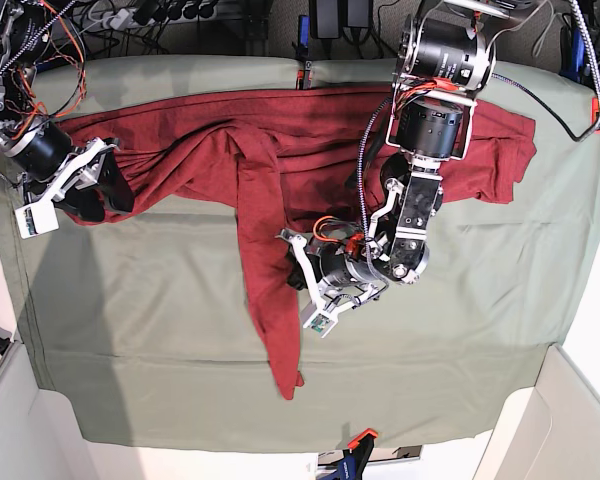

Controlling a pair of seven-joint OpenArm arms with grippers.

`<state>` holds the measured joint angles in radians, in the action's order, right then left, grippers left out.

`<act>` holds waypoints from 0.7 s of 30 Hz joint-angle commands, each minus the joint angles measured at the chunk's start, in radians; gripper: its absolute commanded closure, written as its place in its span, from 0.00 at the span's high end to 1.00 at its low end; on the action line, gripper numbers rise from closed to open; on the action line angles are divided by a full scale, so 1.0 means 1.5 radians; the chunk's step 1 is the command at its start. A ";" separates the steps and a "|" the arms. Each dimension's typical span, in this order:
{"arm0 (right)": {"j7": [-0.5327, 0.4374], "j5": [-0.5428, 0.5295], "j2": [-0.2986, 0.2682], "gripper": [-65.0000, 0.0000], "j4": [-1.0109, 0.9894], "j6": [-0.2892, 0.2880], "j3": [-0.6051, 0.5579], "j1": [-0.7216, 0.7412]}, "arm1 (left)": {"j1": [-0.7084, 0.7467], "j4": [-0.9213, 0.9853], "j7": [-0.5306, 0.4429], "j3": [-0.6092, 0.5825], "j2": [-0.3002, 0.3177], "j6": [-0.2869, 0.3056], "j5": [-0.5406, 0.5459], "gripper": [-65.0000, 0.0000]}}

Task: Fold the T-shirt properly
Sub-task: 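Grasp the loose red sleeve with the left gripper and lift it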

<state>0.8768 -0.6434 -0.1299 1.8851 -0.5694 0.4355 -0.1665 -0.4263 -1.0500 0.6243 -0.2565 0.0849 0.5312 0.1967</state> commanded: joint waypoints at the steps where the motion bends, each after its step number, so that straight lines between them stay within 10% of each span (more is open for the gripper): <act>1: -0.016 -0.015 -0.005 0.47 0.012 -0.002 0.002 0.006 | -0.021 -0.032 -0.004 0.001 0.000 0.002 0.015 0.00; 21: -0.031 -0.015 -0.005 0.47 0.012 -0.002 0.002 0.006 | 0.115 -0.336 0.108 0.001 0.148 0.072 0.191 0.00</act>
<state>0.8570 -0.6441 -0.1299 1.8847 -0.5690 0.4355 -0.1669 -0.2268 -1.5352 0.8059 -0.2607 0.3069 0.6331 0.4644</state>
